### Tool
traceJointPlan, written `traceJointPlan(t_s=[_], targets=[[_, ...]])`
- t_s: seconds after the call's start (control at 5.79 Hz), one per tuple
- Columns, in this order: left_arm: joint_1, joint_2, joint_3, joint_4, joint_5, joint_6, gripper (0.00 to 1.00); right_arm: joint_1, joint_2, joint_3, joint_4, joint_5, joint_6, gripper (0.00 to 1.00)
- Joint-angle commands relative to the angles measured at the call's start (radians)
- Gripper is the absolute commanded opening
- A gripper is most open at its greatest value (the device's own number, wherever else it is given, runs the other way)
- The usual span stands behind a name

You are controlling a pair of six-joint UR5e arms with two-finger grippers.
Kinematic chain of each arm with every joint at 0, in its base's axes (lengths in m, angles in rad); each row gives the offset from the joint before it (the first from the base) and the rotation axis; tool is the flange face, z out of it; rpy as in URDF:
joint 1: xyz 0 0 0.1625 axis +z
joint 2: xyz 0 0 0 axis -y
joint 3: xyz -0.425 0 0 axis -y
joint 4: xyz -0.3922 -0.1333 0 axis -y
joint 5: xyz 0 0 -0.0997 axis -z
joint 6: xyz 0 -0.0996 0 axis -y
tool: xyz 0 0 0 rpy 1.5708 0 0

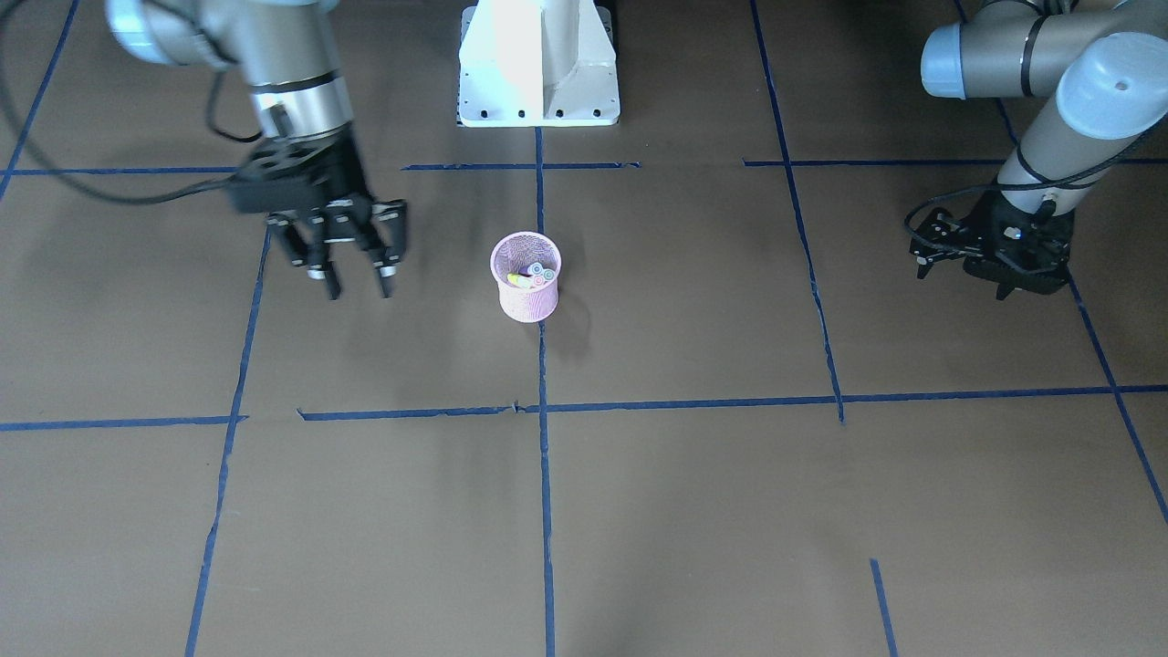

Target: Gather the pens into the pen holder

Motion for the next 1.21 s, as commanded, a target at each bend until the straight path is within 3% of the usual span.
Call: traceJointPlan(t_s=[0.0, 0.35, 0.69, 0.86, 1.04], targets=[[-0.115, 0.063, 0.001, 0.000, -0.105, 0.000, 1.00, 0.282, -0.178, -0.004, -0.006, 0.387, -0.314, 0.63], [-0.245, 0.132, 0.004, -0.002, -0.141, 0.000, 1.00, 0.478, -0.375, -0.033, -0.011, 0.514, -0.622, 0.63], [-0.314, 0.182, 0.029, 0.003, -0.153, 0.163, 1.00, 0.643, -0.438, -0.205, -0.011, 0.624, -0.964, 0.62], [-0.342, 0.186, 0.059, 0.001, -0.226, 0.173, 1.00, 0.716, -0.440, -0.280, -0.011, 0.664, -1.084, 0.62], [-0.342, 0.225, 0.085, -0.015, -0.239, 0.176, 1.00, 0.753, -0.440, -0.331, -0.031, 0.691, -1.146, 0.61]])
